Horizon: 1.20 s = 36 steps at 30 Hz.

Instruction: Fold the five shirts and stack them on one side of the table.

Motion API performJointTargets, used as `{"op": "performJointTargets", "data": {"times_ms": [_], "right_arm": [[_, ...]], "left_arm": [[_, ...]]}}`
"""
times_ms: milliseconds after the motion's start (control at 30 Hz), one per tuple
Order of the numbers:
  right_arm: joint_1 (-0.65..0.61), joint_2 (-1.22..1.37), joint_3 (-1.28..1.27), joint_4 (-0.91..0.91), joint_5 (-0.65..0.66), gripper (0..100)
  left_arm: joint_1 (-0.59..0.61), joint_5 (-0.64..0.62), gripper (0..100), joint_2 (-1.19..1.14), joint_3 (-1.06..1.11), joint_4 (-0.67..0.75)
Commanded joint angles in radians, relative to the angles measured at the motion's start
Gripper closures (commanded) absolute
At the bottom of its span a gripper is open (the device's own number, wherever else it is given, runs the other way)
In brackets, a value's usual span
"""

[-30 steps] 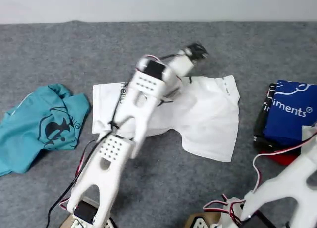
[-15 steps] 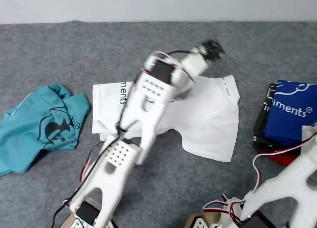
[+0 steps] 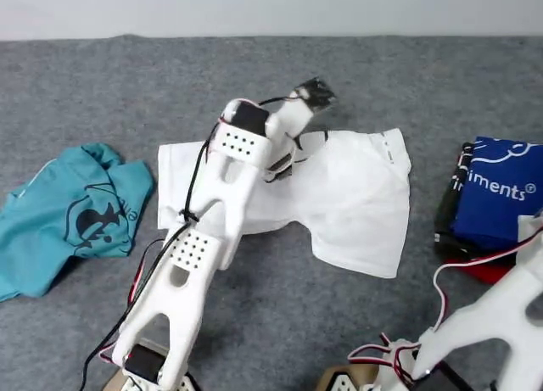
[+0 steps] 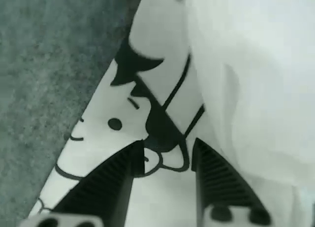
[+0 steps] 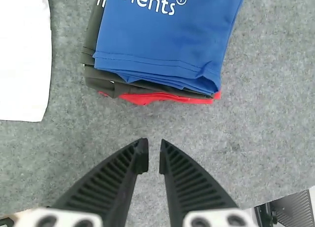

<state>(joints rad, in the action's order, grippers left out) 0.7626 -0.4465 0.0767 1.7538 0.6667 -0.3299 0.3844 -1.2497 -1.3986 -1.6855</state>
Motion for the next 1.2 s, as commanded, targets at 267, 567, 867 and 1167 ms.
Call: {"op": "performJointTargets", "data": {"times_ms": [267,567,867,1167], "right_arm": [[-0.007,-0.031,0.008,0.038,-0.006,94.5],[-0.005,-0.031,0.008,0.038,-0.006,94.5],[-0.005,-0.031,0.003,0.039,-0.006,94.5],[-0.007,-0.03,0.003,0.039,-0.006,94.5]], "left_arm": [[-0.077,0.003,83,0.17,-0.17,-0.069],[-0.293,-0.081,83,0.347,-0.013,-0.071],[-0.483,0.025,77,0.354,0.429,-0.063],[-0.471,0.021,76,0.354,0.568,0.072]]}}
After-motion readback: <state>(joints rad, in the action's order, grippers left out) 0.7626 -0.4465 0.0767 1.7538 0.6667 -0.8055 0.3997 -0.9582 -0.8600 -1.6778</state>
